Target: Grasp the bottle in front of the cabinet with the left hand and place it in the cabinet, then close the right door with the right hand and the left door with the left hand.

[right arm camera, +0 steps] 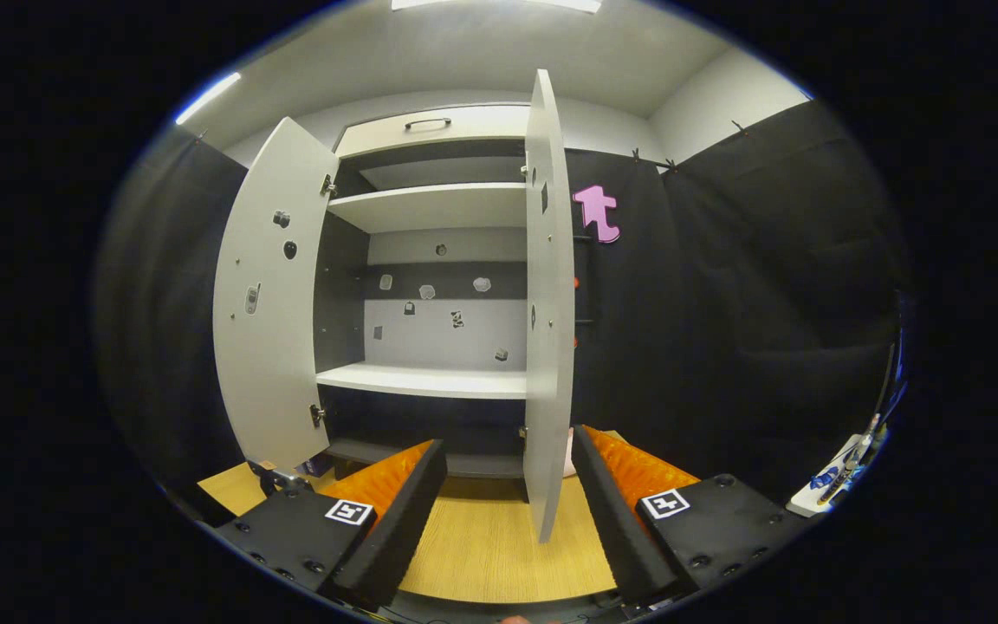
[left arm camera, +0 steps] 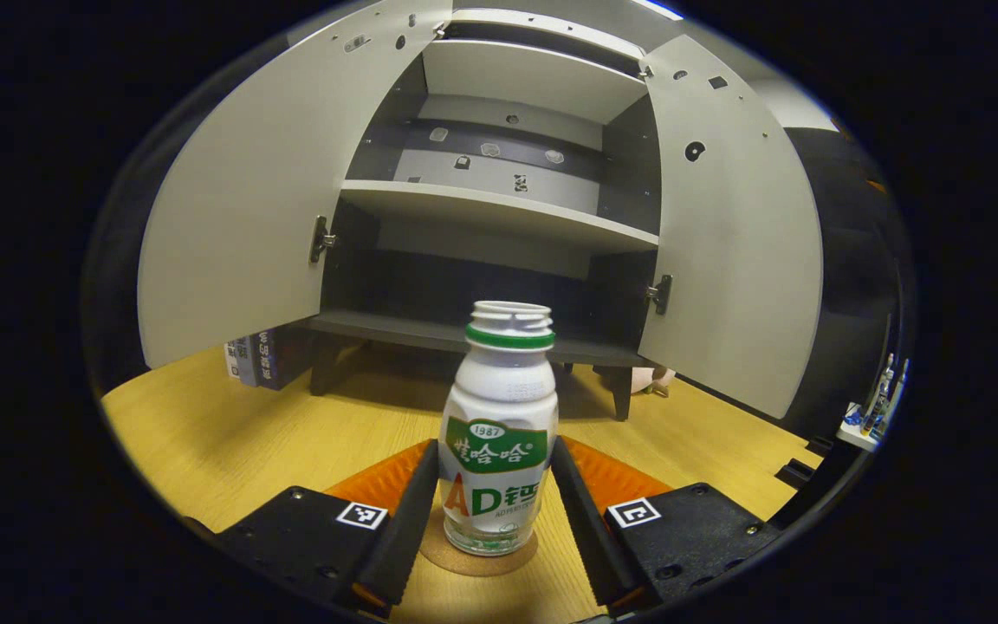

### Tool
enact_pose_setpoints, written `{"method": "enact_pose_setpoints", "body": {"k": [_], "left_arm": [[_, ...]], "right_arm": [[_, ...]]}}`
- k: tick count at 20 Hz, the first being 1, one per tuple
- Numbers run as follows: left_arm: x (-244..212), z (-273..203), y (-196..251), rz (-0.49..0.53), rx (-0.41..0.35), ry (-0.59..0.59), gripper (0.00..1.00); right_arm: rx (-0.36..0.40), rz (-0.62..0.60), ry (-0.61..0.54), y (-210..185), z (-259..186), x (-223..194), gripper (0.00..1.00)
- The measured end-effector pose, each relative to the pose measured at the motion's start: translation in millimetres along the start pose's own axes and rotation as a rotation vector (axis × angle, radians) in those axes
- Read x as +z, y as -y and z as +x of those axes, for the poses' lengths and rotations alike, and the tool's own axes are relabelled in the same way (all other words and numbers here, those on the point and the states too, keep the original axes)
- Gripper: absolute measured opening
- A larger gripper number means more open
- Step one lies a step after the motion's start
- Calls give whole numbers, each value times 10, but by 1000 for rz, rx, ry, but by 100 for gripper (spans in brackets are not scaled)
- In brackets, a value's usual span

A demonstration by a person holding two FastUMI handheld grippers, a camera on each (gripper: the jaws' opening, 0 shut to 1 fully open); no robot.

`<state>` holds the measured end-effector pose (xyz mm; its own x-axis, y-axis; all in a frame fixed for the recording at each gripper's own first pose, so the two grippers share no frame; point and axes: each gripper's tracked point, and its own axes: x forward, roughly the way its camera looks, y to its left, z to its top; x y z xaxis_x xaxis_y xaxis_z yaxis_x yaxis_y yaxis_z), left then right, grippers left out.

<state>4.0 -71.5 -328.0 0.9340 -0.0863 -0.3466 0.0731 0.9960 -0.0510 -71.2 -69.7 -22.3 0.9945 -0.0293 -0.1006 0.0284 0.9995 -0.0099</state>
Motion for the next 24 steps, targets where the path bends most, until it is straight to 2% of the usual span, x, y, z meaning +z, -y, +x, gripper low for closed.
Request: {"method": "enact_pose_setpoints", "body": {"k": [3, 8, 13, 16, 20, 24], "left_arm": [[78, -36, 33, 39, -28, -27, 76], [736, -293, 26, -35, -22, 58, 75], [1792, -603, -76, -45, -28, 147, 75], [2433, -641, -121, -41, -24, 143, 75], [3453, -455, -101, -34, -60, 219, 75], [4083, -105, 109, 37, -113, 264, 75]], "right_arm": [[-15, 30, -19, 125, -9, -83, 96], [-23, 35, -37, 243, -8, -168, 96], [-7, 26, -33, 220, 24, -169, 96], [22, 37, 13, 142, 47, -93, 96], [21, 53, 15, 80, 107, -92, 96], [10, 80, 39, 64, 72, -52, 96]]}}
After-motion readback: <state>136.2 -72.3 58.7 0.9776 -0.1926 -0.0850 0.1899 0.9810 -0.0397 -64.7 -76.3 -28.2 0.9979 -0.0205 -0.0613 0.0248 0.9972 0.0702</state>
